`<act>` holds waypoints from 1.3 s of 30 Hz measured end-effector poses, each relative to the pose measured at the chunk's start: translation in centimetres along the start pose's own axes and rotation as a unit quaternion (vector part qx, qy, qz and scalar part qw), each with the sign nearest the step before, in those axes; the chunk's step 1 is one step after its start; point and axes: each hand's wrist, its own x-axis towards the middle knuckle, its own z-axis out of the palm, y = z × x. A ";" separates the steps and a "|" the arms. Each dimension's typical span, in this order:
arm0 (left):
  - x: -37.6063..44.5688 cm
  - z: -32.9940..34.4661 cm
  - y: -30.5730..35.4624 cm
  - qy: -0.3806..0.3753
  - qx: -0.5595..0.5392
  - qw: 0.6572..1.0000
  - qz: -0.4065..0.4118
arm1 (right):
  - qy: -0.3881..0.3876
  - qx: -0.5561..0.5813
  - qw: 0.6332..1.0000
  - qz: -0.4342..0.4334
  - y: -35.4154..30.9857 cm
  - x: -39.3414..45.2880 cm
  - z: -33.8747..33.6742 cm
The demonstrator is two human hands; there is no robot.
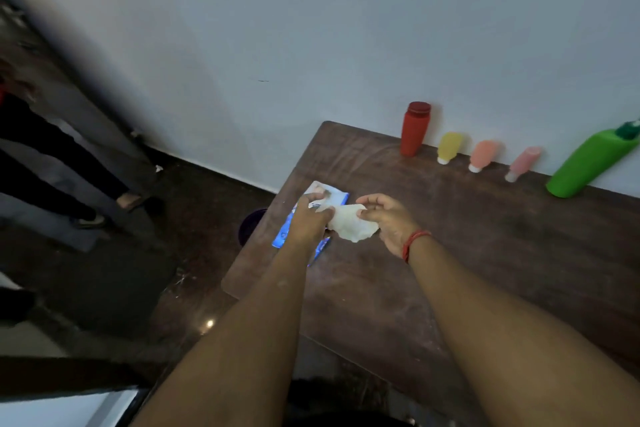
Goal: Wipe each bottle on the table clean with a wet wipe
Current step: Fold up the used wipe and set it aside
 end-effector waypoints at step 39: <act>38.6 -42.1 4.4 -0.206 0.360 0.910 -0.001 | 0.182 -0.107 0.968 0.138 11.0 34.2 41.7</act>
